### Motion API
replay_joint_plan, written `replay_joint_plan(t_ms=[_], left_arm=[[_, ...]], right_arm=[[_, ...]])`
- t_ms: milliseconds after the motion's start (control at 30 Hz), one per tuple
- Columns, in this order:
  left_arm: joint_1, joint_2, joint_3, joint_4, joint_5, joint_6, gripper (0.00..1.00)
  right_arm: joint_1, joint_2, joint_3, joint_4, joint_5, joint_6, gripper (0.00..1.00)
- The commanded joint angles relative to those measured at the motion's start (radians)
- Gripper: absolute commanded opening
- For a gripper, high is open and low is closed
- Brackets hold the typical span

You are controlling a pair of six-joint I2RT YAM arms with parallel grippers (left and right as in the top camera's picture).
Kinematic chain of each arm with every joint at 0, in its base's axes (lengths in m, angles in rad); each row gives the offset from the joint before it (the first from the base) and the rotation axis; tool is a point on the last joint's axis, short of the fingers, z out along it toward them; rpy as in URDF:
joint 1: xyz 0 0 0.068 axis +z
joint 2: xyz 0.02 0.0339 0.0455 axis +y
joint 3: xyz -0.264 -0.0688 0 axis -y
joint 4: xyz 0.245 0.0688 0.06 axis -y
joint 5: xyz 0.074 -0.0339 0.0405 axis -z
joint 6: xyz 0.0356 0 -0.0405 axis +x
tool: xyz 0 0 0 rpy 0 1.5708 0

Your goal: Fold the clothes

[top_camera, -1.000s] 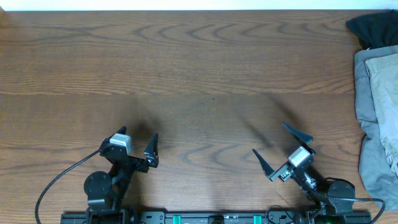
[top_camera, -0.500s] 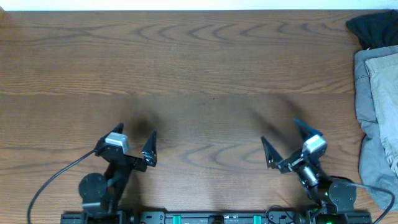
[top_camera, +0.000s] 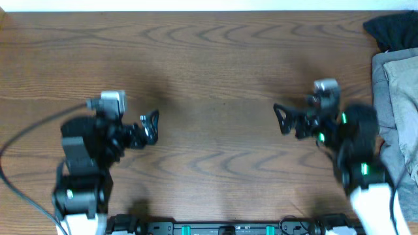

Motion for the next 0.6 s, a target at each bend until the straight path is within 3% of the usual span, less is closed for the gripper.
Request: replay_joint_plan(t_ms=[0,133,300,567], left_arm=[[0.005,0.112,0.134,-0.068,-0.003,-0.005,0.98],[0.005,0.179,0.176,-0.106,0.038,-0.031,0.98],[0.005,0.193,0.176,-0.125,0.094,-0.03,0.98],[0.005,0.201,0.176,-0.164,0.093,-0.016,0.98]], right_arm=[[-0.012,0.206,0.198,-0.112,-0.008,-0.049,0.99],[-0.012,0.411,0.357,-0.278,-0.063,-0.045,0.99],[-0.033,0.562,0.428,-0.335,-0.031,-0.066,0.99],[-0.214,0.746,0.761,-0.514,0.331,0.037,0.99]])
